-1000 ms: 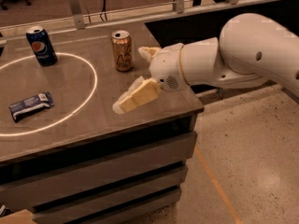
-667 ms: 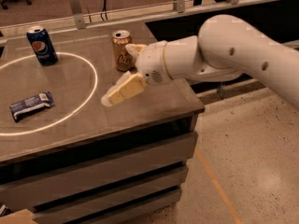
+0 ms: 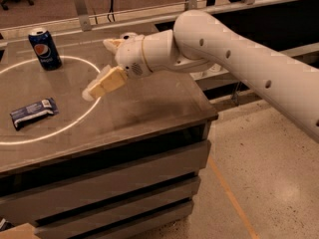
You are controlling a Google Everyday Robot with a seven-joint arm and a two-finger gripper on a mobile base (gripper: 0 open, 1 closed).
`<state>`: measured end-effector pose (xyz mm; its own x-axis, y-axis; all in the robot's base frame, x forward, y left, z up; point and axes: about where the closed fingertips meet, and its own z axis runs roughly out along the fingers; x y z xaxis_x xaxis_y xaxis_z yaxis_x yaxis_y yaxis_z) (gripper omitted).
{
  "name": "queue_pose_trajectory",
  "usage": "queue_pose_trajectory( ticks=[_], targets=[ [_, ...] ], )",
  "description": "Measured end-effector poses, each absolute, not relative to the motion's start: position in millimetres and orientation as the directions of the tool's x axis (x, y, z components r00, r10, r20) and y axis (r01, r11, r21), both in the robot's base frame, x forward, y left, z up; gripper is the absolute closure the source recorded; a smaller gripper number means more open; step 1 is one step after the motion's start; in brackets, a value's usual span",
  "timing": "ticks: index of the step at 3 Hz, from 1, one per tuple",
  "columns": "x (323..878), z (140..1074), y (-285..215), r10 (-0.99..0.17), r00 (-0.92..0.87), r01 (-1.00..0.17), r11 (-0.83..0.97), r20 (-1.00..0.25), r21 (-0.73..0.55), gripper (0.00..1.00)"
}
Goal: Move pepsi can near rxbar blueberry
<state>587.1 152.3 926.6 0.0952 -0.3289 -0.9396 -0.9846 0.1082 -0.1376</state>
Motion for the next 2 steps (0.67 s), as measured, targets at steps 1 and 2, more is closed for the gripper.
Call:
queue_pose_trajectory(
  ticks=[1, 2],
  targets=[
    [613.3, 912.3, 204.3, -0.269, 0.051, -0.983, 0.155, -0.962, -0.095, 0.0],
    [614.2, 907.2, 216.1, -0.267, 0.061, -0.981, 0.161, -0.962, -0.107, 0.0]
  ],
)
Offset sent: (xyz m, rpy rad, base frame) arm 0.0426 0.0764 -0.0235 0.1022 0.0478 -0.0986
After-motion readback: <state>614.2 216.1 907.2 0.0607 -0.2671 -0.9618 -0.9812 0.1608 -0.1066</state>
